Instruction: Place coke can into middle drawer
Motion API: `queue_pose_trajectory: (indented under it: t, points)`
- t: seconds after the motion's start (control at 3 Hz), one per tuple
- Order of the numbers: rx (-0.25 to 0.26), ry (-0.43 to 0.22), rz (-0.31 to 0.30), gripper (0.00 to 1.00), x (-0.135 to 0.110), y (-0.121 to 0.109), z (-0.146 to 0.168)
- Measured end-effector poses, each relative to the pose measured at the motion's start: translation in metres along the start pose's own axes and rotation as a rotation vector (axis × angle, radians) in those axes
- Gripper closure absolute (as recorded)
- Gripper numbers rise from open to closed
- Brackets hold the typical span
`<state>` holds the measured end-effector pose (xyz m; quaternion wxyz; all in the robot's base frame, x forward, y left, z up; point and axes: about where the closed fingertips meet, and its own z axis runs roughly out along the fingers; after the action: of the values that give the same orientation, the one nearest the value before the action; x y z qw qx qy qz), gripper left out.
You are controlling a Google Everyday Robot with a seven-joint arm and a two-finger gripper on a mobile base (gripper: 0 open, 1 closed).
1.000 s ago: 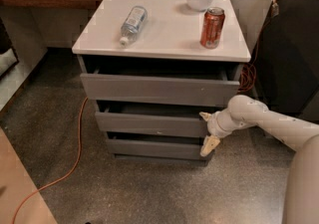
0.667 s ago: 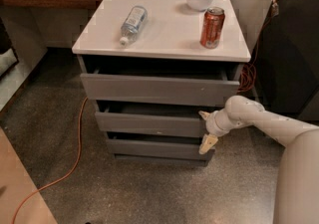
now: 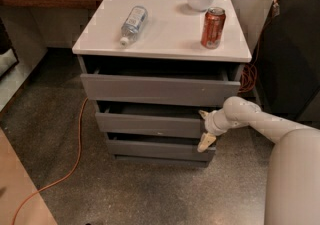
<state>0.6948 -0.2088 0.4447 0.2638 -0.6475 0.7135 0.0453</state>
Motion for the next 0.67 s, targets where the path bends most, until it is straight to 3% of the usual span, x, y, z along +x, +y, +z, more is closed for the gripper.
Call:
queue_pose_trajectory:
  t: [0.33,0.67]
  points:
    - [0.001,0.01,0.011,0.16,0.002,-0.0019,0.0081]
    - [0.001,0.009,0.02,0.41,0.0019,0.0023,0.0113]
